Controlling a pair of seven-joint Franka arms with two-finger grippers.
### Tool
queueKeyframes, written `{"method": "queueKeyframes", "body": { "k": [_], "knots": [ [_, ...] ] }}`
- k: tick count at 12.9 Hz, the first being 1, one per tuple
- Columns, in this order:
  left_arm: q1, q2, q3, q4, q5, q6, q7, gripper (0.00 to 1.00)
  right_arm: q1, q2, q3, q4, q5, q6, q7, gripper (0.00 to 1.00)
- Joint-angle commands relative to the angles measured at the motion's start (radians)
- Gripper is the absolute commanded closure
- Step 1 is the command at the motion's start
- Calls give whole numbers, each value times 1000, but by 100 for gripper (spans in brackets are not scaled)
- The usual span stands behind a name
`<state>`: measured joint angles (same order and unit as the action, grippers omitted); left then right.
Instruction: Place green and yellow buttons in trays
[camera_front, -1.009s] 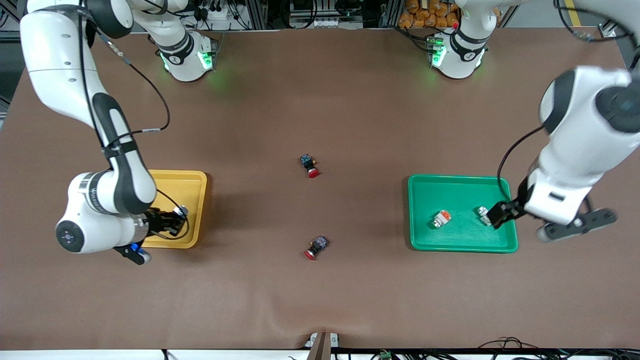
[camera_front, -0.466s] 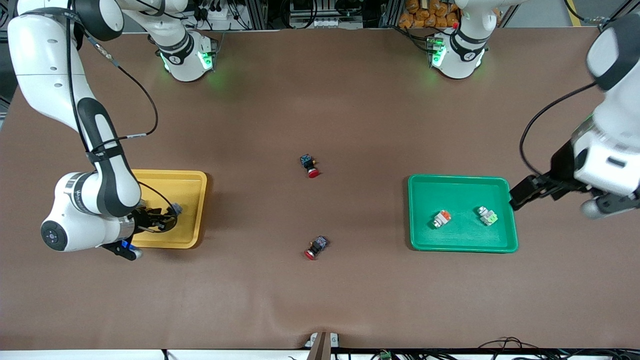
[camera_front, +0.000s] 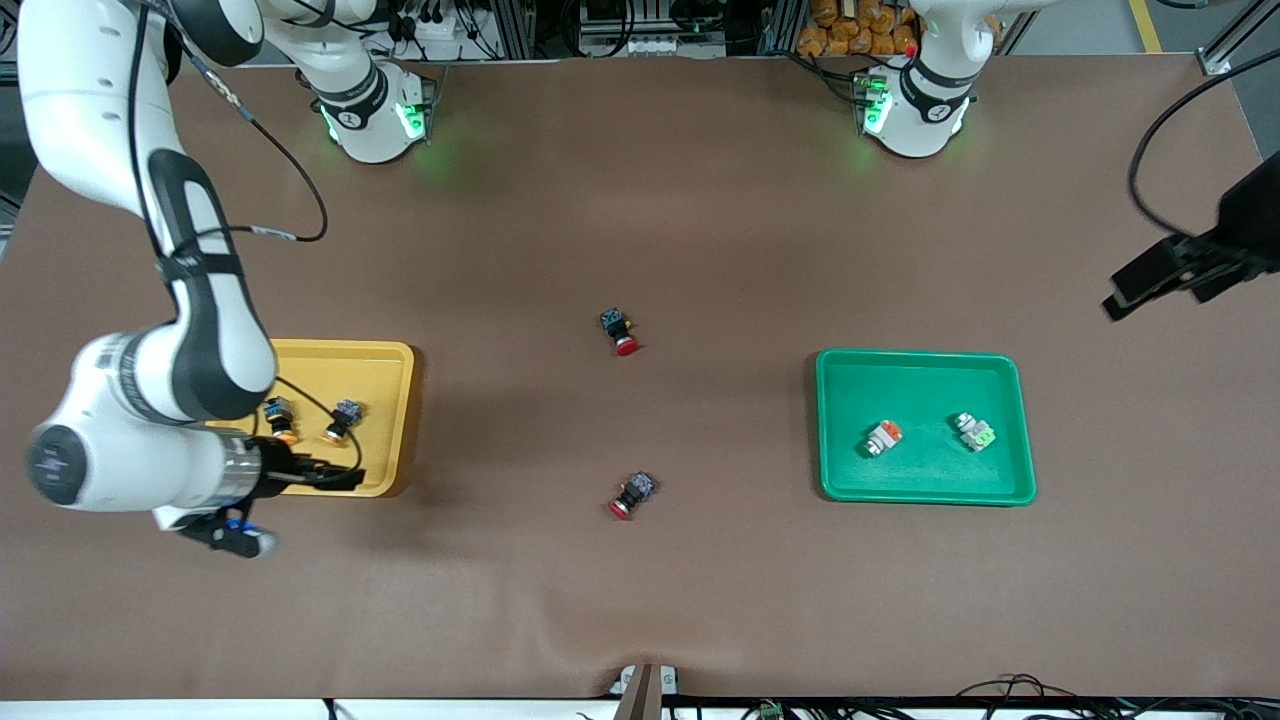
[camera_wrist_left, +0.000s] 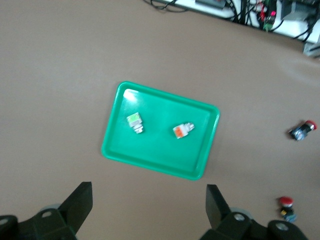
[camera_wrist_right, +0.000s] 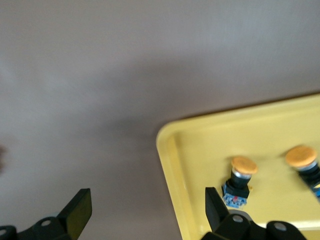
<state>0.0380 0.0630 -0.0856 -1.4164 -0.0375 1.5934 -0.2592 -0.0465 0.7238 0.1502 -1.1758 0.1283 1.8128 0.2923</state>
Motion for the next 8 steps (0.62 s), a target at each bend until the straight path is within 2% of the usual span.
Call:
{"method": "queueKeyframes", "body": {
  "k": [1,3,4,6,8],
  "knots": [
    [-119,-75,105,-93,-10,-36,37,0,-16,-9,9,73,-15,-32,-13,0],
    [-128,-113,110,-137,-9,-41,57,0,-15,-157,12,68,-9,-61,-18,0],
    [-139,-127,119,-150,-6,-41,58,0,-12,-191,11,65,-13,-93,-13,0],
    [-147,-161,122,-183,-1,-49,61,0,-16,-242,5,74,-82,-227,-22,0],
    [-158,-187,115,-210,5,-56,86,0,-7,-337,-8,73,-125,-317,-64,0]
  ]
}}
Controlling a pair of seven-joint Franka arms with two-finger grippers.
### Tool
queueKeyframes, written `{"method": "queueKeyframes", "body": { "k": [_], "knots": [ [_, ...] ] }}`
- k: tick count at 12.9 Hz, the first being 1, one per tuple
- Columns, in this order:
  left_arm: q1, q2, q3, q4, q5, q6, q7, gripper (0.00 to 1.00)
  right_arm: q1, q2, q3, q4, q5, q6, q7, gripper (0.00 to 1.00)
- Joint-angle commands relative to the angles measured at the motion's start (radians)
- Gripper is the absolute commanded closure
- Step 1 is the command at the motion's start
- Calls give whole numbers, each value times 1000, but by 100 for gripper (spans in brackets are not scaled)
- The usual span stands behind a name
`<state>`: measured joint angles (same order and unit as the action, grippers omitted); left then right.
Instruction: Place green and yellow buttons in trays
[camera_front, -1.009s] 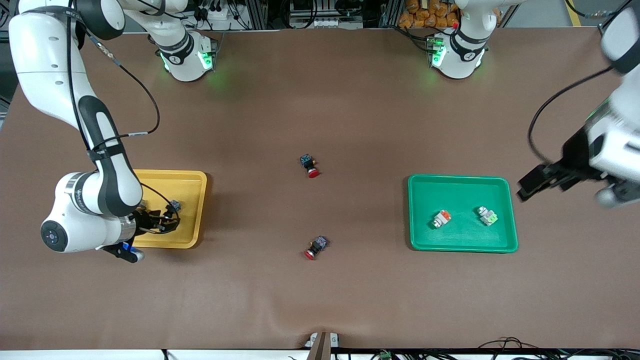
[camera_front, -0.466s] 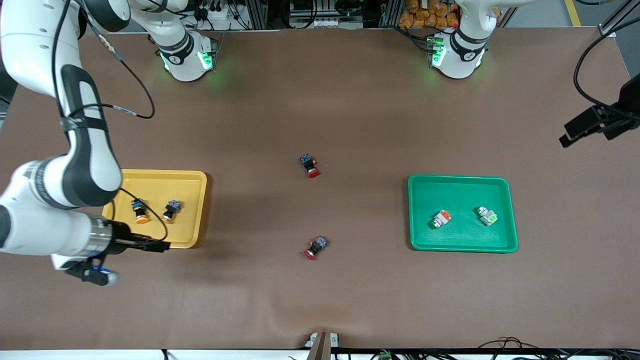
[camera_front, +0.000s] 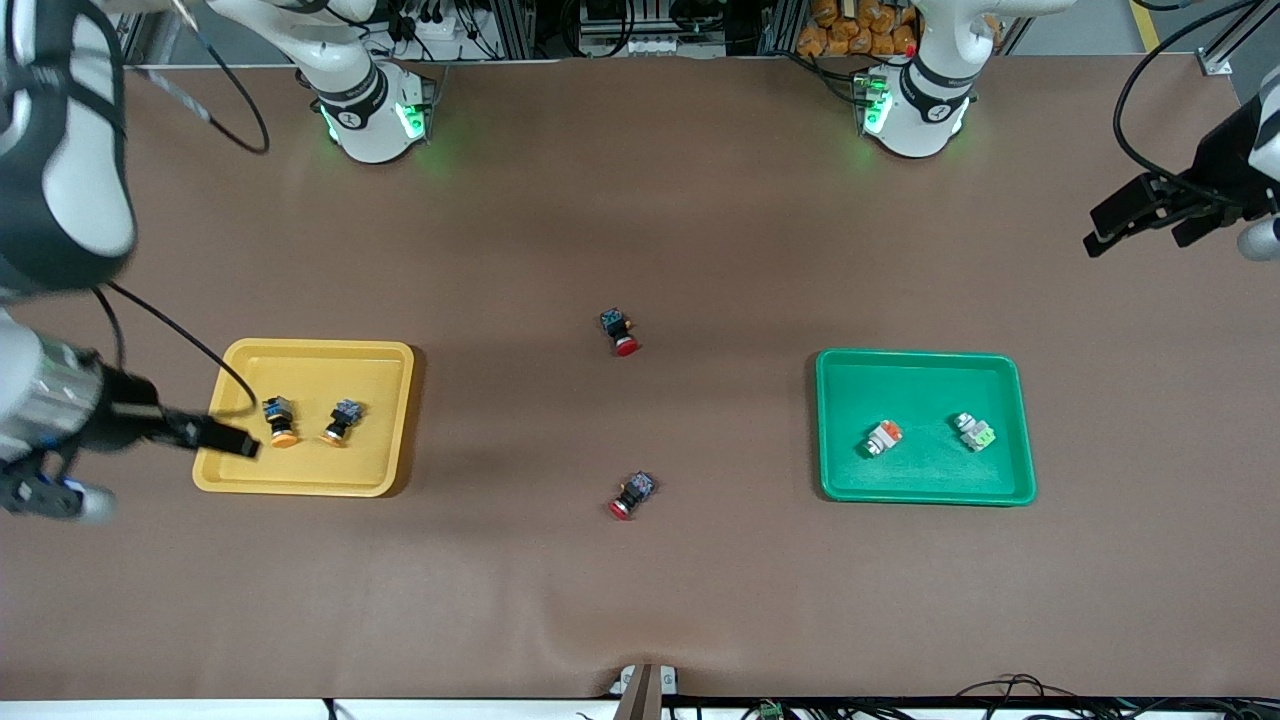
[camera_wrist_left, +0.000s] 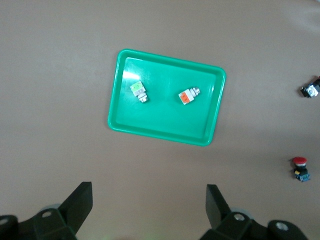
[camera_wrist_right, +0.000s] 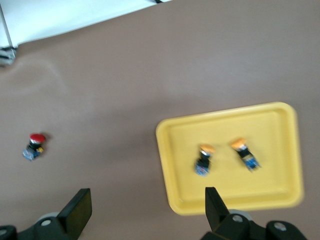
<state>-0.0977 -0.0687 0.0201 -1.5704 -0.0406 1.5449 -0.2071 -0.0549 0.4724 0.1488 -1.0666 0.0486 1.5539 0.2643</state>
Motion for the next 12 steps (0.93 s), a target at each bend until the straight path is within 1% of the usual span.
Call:
{"method": "queueKeyframes", "body": {
  "k": [1,2,3,4,5,6,7,8,10,12],
  "knots": [
    [-14,-56,-6,-51,11,-14,34,0,3,-122,-6,-36,-70,-105,-72,0],
    [-7,-59,-15,-49,33,-15,38,0,9,-171,-9,-47,-78,-162,-103,0],
    [-7,-60,-19,-56,66,-17,52,0,18,-213,-32,-59,-76,-205,-109,0],
    [-7,-60,-40,-62,85,-20,58,0,44,-265,-57,-97,-78,-227,-109,0],
    [-4,-62,-54,-69,87,-23,57,0,52,-326,-81,-166,-76,-226,-112,0],
    [-4,-62,-55,-82,87,-25,55,0,46,-381,-87,-247,-73,-209,-129,0],
    [-5,-65,-58,-82,87,-28,46,0,44,-433,-94,-322,-72,-174,-178,0],
    [-5,-65,-71,-83,87,-28,44,0,47,-477,-116,-384,-73,-152,-232,0],
    [-5,-63,-88,-82,87,-26,38,0,50,-518,-138,-432,-69,-160,-311,0],
    [10,-59,-97,-73,88,-23,29,0,44,-546,-138,-460,-69,-152,-376,0]
  ]
}}
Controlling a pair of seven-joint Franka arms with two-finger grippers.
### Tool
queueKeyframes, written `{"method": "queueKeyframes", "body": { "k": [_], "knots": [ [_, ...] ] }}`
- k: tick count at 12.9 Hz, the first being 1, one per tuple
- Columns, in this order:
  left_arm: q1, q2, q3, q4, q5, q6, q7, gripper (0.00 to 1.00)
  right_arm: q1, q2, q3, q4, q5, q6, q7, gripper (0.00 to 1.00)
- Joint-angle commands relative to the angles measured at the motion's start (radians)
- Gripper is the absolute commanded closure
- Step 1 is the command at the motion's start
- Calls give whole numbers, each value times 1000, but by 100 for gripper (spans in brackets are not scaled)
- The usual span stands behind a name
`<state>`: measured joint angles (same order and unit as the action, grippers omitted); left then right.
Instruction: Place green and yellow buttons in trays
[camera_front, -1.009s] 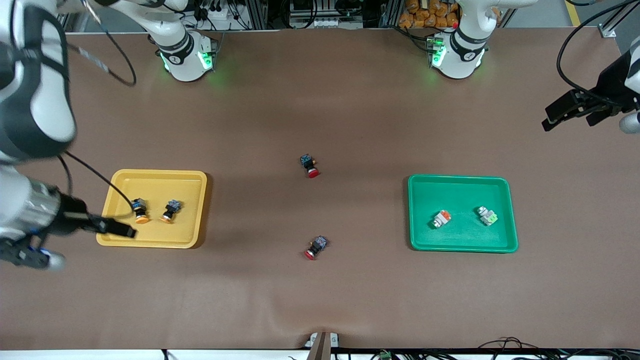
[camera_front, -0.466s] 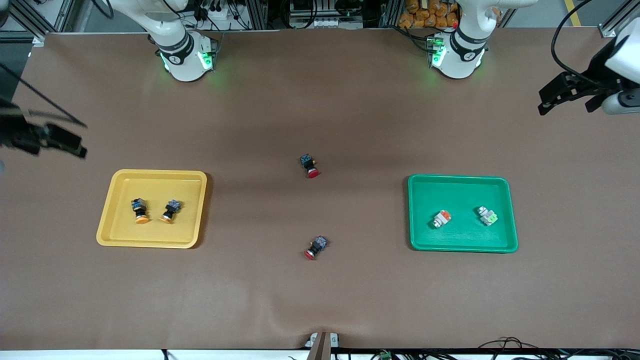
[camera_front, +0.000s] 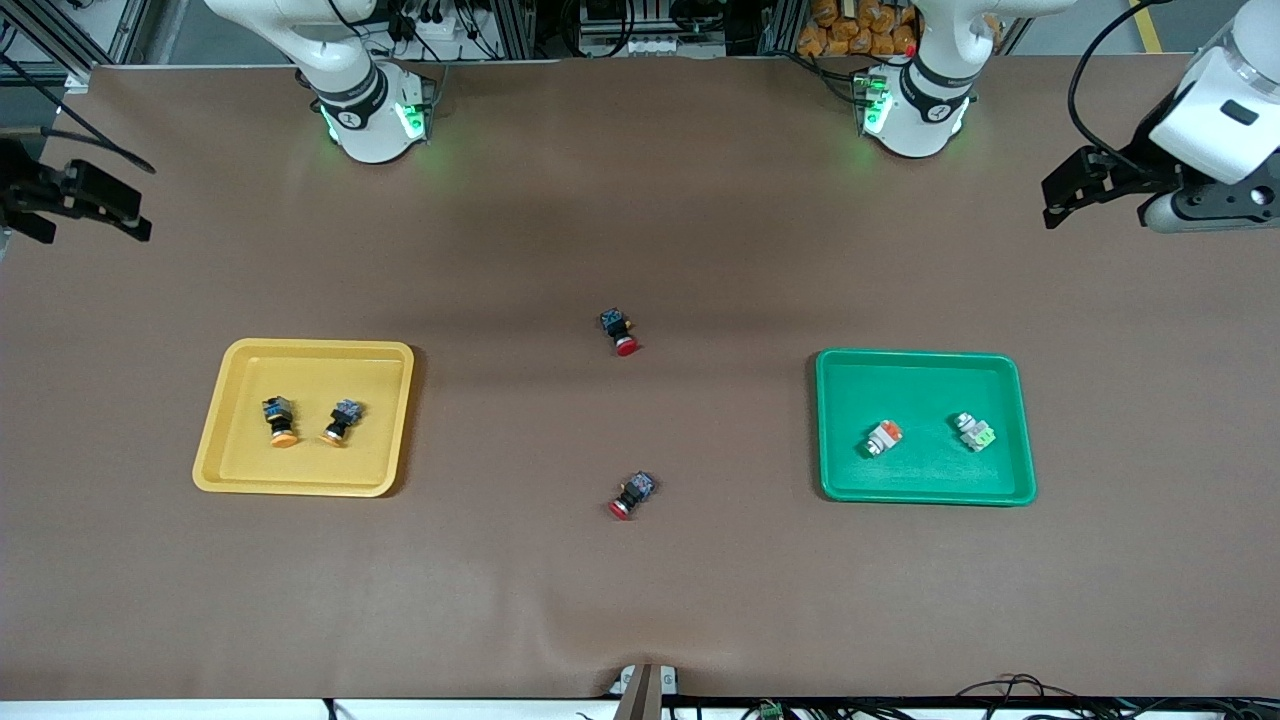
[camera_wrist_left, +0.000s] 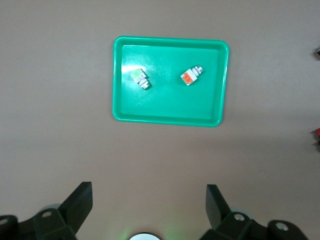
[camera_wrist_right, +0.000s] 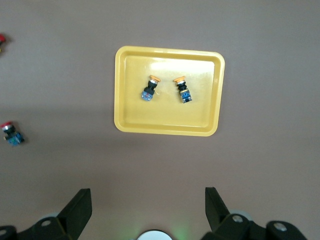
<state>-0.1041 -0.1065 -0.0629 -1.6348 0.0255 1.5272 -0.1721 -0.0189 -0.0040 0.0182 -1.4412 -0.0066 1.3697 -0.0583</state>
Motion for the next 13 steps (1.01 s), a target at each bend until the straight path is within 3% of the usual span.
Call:
{"method": "queueKeyframes", "body": {
  "k": [1,13],
  "knots": [
    [17,-21,-15,-7,22,-6,-6,0,7,-67,-7,-88,-13,38,-58,0],
    [21,-29,-37,15,5,-10,-4,0,11,-73,0,-102,-21,46,-67,0]
  ]
}}
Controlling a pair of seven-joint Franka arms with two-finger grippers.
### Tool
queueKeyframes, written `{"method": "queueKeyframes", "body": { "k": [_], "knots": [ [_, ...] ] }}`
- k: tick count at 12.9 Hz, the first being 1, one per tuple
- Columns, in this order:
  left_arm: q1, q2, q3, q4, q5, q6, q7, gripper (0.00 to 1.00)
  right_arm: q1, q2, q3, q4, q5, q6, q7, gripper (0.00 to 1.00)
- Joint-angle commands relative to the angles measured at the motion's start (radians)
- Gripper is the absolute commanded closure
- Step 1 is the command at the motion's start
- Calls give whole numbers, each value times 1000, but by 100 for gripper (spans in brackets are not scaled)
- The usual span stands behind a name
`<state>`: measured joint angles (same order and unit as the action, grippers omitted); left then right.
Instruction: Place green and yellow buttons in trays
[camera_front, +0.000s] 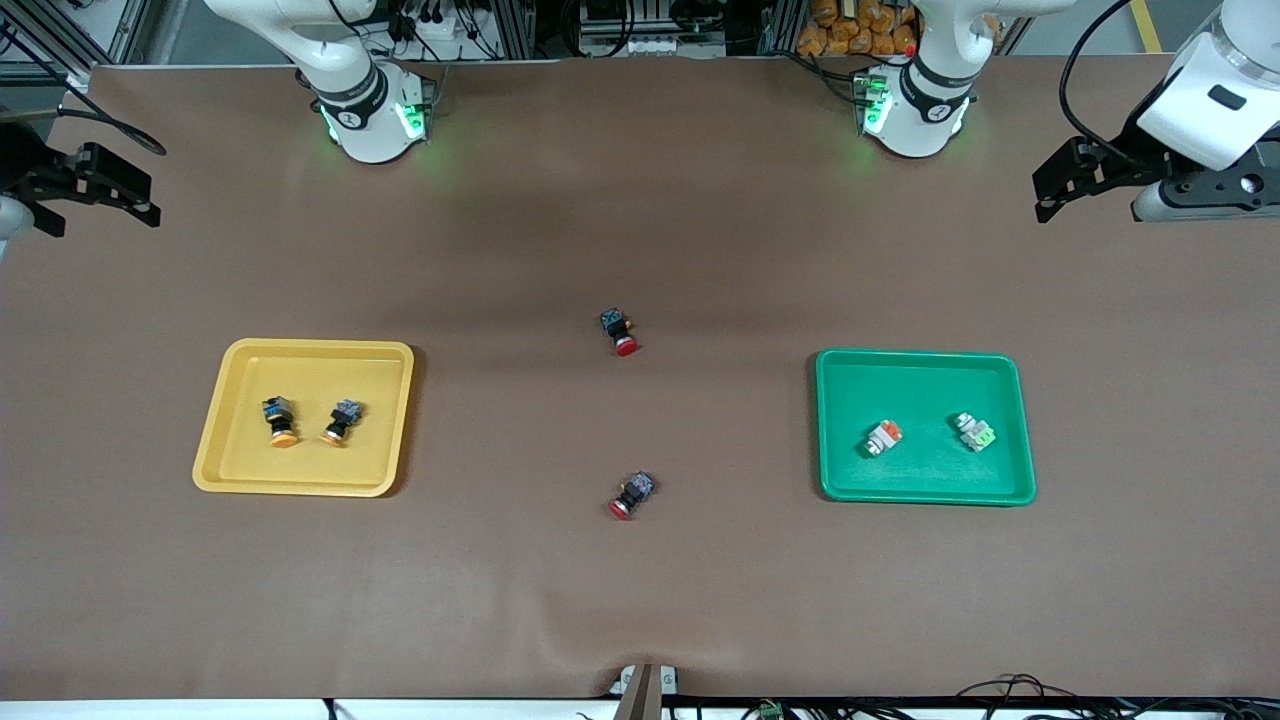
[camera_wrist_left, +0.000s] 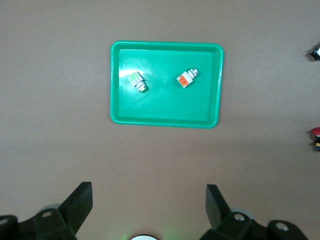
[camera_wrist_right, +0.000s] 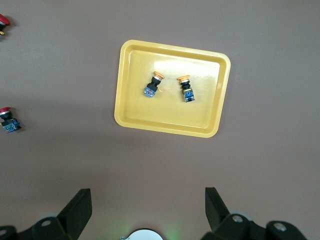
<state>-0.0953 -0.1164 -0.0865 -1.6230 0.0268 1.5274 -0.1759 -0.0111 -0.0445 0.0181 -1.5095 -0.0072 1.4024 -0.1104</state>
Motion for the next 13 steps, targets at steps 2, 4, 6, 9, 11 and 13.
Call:
{"method": "queueKeyframes", "body": {
  "k": [2,4,6,9,11,13],
  "knots": [
    [14,-16,-7,5,5,-12,9,0,3,-34,0,-34,-20,13,-12,0],
    [19,-11,-4,14,5,-12,15,0,3,-34,0,-34,-20,12,-12,0],
    [17,-6,-4,34,12,-27,3,0,5,-32,0,-34,-20,13,-12,0],
    [17,-6,-6,34,10,-38,10,0,6,-32,0,-34,-20,13,-11,0],
    [19,-5,-6,35,9,-53,18,0,6,-32,0,-34,-20,13,-12,0],
    [19,-5,-6,35,9,-56,16,0,5,-31,0,-34,-19,15,-11,0]
  ]
}}
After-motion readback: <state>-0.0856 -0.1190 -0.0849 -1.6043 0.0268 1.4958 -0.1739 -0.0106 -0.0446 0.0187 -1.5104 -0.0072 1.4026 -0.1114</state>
